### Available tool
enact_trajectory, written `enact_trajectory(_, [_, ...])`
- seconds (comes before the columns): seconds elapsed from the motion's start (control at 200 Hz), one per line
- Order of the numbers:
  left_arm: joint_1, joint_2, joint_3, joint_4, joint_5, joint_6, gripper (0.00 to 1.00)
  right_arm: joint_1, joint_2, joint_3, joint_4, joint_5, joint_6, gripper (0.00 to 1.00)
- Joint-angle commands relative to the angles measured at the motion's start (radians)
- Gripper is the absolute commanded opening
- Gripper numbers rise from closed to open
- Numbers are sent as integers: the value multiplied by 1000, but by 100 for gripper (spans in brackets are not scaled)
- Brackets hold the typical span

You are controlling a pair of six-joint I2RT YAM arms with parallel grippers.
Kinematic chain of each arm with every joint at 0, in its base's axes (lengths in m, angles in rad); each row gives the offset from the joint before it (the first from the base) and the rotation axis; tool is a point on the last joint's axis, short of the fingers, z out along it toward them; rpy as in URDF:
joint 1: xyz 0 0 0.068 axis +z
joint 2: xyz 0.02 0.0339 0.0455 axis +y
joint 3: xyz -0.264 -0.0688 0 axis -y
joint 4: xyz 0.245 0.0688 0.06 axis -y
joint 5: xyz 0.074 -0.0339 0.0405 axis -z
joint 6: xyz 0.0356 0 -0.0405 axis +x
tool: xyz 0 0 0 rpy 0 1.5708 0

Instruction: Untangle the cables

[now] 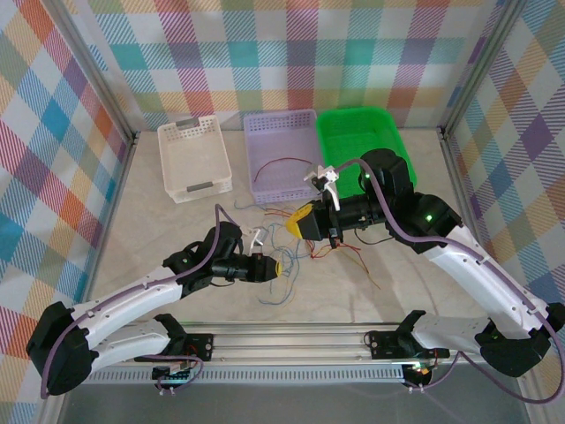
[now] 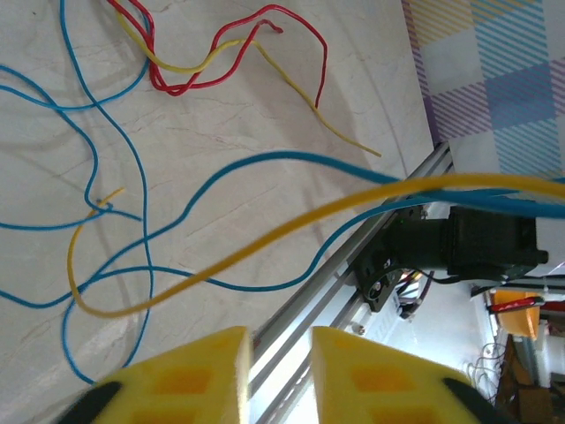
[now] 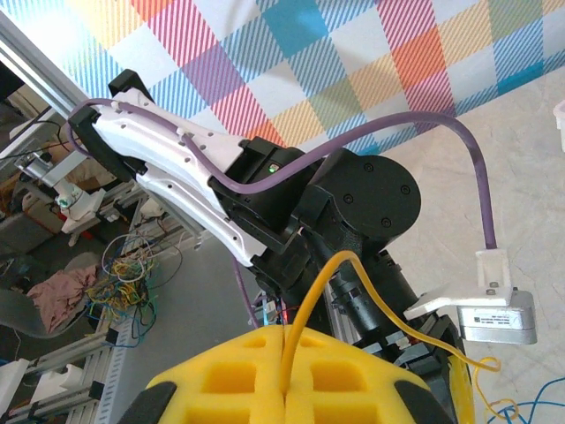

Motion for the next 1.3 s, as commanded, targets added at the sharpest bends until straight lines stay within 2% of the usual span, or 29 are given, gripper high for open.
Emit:
enact_trajectory(0.0, [-16, -7, 16, 29, 23, 3, 39, 3, 2, 3, 34, -11, 11, 0])
enact_trajectory(0.095, [-19, -15, 15, 13, 2, 12, 43, 4, -6, 7, 34, -3, 5, 0])
enact_trajectory(0.185, [-21, -14, 6, 28, -11, 6, 60, 2, -7, 31, 36, -15, 17, 0])
enact_trajectory(0.29, [-31, 13, 0, 62, -15, -8, 71, 2, -12, 66, 46, -32, 38, 0])
enact_trajectory(0.44, [-79, 97, 19, 111, -40, -8, 75, 2, -6, 132, 55, -67, 69, 0])
enact_trajectory(0.65, [-139, 226, 100, 75, -119, 49, 77, 2, -4, 174, 90, -115, 131, 0])
enact_trajectory(0.885, [-142, 297, 133, 49, -214, 92, 70, 2, -26, 230, 71, -86, 149, 0])
enact_trajectory(0.965, [-141, 320, 127, 68, -219, 98, 61, 2, -39, 266, 52, -10, 161, 0])
enact_trajectory(1.075, [-142, 355, 118, 90, -223, 104, 44, 2, -47, 329, 20, 64, 164, 0])
enact_trajectory(1.295, [-142, 392, 104, 105, -244, 108, 30, 1, -36, 465, -114, 283, 86, 0])
